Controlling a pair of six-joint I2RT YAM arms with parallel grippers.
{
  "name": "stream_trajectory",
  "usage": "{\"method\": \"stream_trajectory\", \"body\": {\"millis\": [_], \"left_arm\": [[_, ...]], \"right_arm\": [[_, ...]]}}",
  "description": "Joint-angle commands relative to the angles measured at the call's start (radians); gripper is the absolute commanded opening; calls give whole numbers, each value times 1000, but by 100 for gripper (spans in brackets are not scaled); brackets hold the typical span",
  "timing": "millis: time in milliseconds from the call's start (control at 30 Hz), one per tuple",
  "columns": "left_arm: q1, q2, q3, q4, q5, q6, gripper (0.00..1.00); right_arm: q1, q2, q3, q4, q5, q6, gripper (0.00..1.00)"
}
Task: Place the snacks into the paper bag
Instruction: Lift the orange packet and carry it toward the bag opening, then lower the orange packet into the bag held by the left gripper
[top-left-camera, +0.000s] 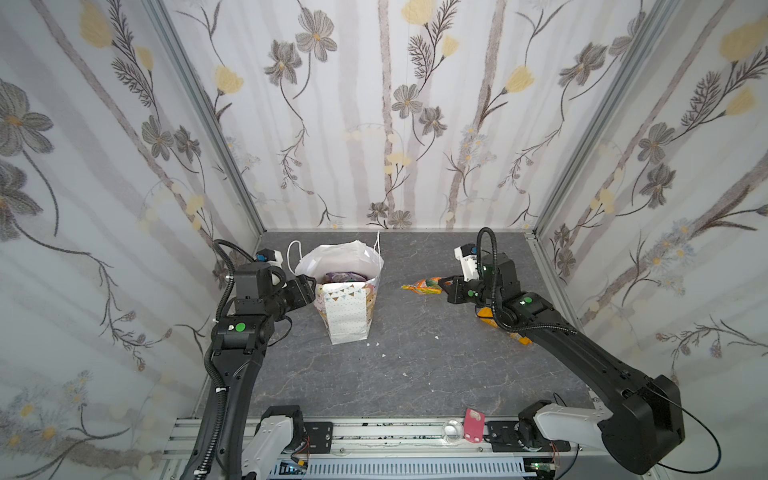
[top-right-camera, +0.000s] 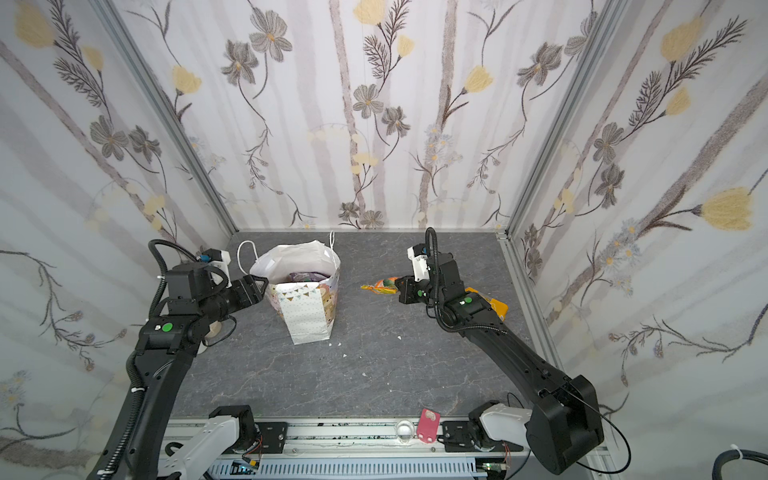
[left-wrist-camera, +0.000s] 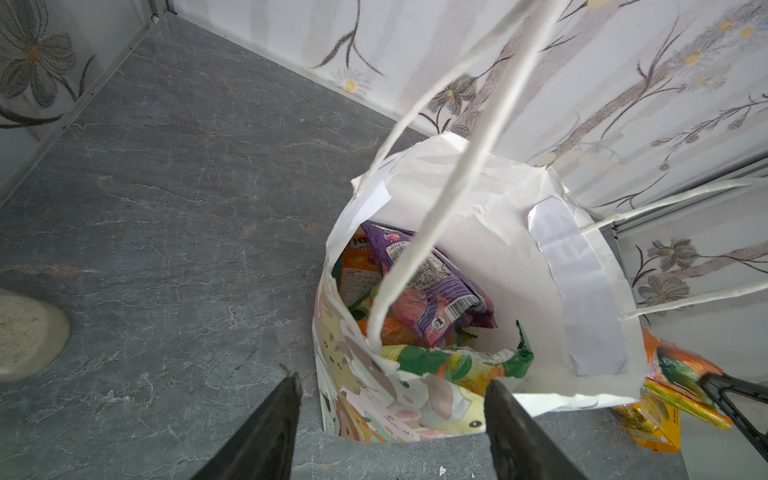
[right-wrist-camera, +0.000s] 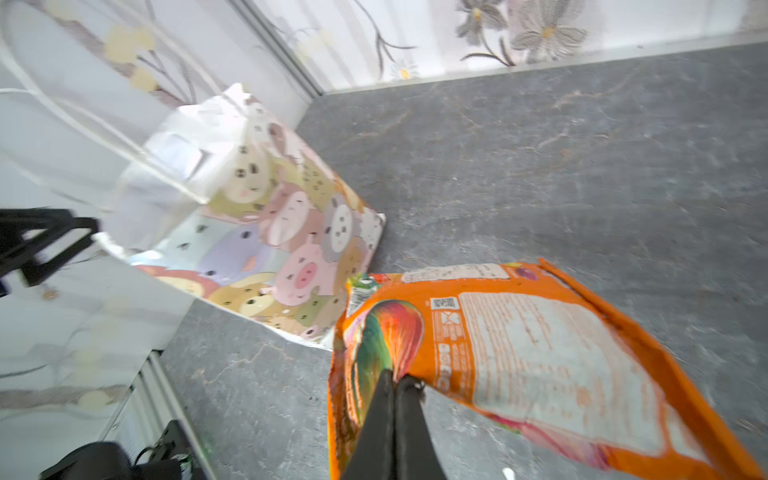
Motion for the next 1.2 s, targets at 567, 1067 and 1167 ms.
{"method": "stream_trajectory", "body": {"millis": [567,1067,1167], "left_arm": [[3,13,-35,113,12,-79,70],[3,10,-79,87,2,-44,69],[3,9,-86,84,7,-45,69]], "right_arm": [[210,-33,227,95,-43,-39,0],[369,192,547,34,-103,-130,0],[378,235,596,36,-117,-140,0]]}}
